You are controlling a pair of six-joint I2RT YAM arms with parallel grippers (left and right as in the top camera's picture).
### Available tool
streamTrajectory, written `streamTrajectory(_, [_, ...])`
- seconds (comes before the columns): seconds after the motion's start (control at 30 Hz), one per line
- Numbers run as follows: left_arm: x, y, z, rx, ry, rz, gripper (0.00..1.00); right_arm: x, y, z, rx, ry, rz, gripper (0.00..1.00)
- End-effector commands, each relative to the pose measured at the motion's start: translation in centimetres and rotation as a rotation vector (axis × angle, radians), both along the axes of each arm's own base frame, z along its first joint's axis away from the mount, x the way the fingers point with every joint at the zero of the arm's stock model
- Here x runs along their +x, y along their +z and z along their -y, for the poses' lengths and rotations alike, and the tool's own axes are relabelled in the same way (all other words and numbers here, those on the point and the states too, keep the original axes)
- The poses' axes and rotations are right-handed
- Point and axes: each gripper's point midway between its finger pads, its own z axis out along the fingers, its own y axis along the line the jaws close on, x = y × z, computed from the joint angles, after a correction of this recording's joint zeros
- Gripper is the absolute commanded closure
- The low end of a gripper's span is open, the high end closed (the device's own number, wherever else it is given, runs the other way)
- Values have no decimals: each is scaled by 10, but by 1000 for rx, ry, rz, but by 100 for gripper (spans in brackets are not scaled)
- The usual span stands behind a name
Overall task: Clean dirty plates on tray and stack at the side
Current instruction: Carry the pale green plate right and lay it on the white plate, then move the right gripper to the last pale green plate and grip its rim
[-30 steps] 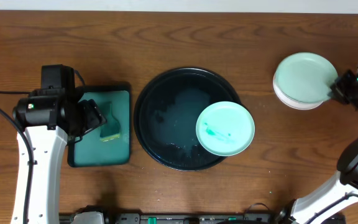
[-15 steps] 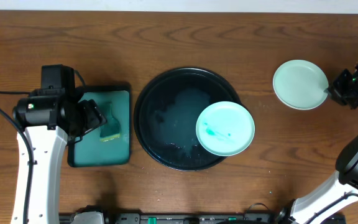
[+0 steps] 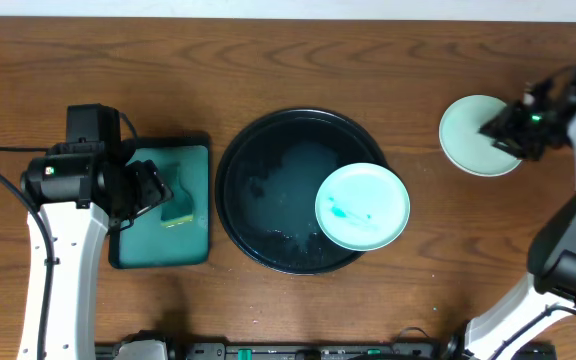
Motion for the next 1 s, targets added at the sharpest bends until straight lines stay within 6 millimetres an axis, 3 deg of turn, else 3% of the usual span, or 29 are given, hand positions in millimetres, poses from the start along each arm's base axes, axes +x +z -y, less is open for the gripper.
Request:
streamTrajectory(0.0, [3,3,-1,3,-20,8,17,-10,-3,-39,-70,66,-88,71])
streamTrajectory(0.17, [3,4,-1,7,-34,9,17,-25,-8,-73,-137,157,-165,76])
streamTrajectory(0.23, [3,4,-1,7,-34,9,17,-29,-5,-84,-136,182,-177,71])
streamTrajectory(0.33, [3,4,-1,7,-34,8,17,-38,3,-90,-132,215,-186,62])
streamTrajectory(0.6, [4,3,-1,6,-34,11,17,-78,38,-109,-68,368,-193,65])
streamTrajectory(0.7, [4,2,-1,6,-35,12,17,-95,41,-118,-66,382,-234,63])
streamTrajectory(0.87, [2,-3,2,-6,-40,0,17,-126,3,-121,-99,351,-365,64])
streamTrajectory(0.97, [2,-4,3,-14,-49,0,17,-132,-25,-125,-83,362,-356,65])
